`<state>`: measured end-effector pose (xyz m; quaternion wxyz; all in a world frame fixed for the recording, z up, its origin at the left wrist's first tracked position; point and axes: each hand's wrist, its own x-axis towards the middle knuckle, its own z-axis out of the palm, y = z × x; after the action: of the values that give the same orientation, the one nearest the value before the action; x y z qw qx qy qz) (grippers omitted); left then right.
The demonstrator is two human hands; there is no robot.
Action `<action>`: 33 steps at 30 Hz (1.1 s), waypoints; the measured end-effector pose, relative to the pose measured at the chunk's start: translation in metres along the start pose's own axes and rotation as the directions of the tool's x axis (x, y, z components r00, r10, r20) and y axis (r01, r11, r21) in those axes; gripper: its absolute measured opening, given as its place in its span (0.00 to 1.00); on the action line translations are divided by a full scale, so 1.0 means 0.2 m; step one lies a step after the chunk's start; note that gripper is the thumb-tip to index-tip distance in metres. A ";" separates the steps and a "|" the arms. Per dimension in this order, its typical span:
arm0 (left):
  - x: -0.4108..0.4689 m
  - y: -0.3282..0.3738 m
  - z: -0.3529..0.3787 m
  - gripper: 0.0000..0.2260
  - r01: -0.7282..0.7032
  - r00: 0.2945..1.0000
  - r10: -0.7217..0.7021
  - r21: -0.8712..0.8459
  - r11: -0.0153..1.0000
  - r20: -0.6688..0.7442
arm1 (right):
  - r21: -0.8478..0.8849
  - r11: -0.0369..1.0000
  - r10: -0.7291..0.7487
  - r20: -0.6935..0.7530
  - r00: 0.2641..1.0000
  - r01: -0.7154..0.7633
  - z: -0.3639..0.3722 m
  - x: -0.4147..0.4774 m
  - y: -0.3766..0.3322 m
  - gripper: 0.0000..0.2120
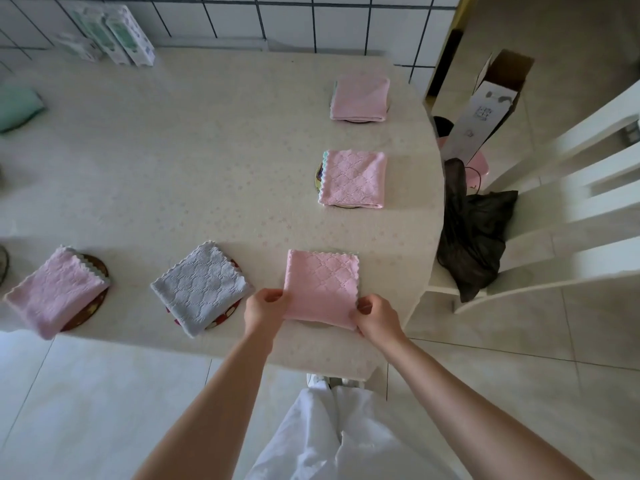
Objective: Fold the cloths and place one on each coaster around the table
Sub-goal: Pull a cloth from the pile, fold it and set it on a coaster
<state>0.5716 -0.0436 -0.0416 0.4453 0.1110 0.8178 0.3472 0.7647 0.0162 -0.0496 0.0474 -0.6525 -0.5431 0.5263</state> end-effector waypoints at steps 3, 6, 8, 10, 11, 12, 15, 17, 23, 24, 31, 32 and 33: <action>-0.01 -0.04 -0.03 0.07 -0.027 0.999 0.032 0.136 0.990 -0.032 | -0.164 0.985 -0.067 -0.062 0.996 0.056 -0.04 -0.01 -0.01 0.08; -0.03 -0.06 -0.09 0.06 -0.051 0.995 0.068 0.215 0.975 -0.073 | -0.256 0.961 -0.139 -0.125 0.982 0.103 -0.09 -0.04 -0.06 0.06; -0.03 -0.09 -0.15 0.05 -0.046 0.990 0.072 0.209 0.977 -0.118 | -0.337 0.928 -0.224 -0.156 0.962 0.161 -0.08 -0.05 -0.11 0.06; -0.02 -0.11 -0.23 0.04 -0.027 0.986 0.054 0.163 0.986 -0.161 | -0.425 0.873 -0.338 -0.174 0.925 0.240 -0.03 -0.07 -0.16 0.07; -0.01 -0.12 -0.27 0.03 -0.019 0.983 0.043 0.132 0.991 -0.178 | -0.472 0.836 -0.394 -0.164 0.904 0.279 0.01 -0.07 -0.19 0.08; 0.00 -0.14 -0.32 0.03 -0.017 0.981 0.037 0.109 0.994 -0.190 | -0.510 0.803 -0.435 -0.146 0.889 0.309 0.05 -0.08 -0.22 0.08; 0.04 -0.18 -0.47 0.04 -0.024 0.978 0.037 0.067 0.997 -0.205 | -0.535 0.770 -0.469 -0.108 0.876 0.346 0.21 -0.10 -0.31 0.09; 0.07 -0.20 -0.57 0.04 -0.014 0.980 0.020 0.032 0.999 -0.199 | -0.518 0.784 -0.456 -0.106 0.883 0.343 0.33 -0.11 -0.38 0.09; 0.19 -0.27 -0.81 0.06 0.064 0.985 -0.077 -0.087 0.994 -0.157 | -0.461 0.801 -0.457 -0.057 0.888 0.383 0.67 -0.10 -0.57 0.09; 0.21 -0.27 -0.84 0.07 0.080 0.986 -0.093 -0.097 0.992 -0.141 | -0.466 0.797 -0.454 -0.044 0.890 0.383 0.72 -0.09 -0.60 0.09; 0.28 -0.27 -0.93 0.09 0.222 0.973 -0.204 -0.196 0.955 0.111 | -0.492 0.837 -0.297 -0.045 0.954 0.238 0.91 -0.02 -0.75 0.15; 0.27 -0.26 -0.93 0.09 0.249 0.966 -0.225 -0.226 0.942 0.129 | -0.491 0.847 -0.260 -0.044 0.965 0.206 0.91 -0.01 -0.77 0.16; 0.27 -0.25 -0.93 0.09 0.279 0.958 -0.248 -0.257 0.925 0.146 | -0.486 0.856 -0.228 -0.053 0.972 0.175 0.91 0.00 -0.79 0.16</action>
<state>0.3974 -0.1401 -0.0430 0.5436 -0.0441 0.7432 0.3876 0.5255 -0.0127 -0.0302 -0.0306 -0.6112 -0.7179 0.3317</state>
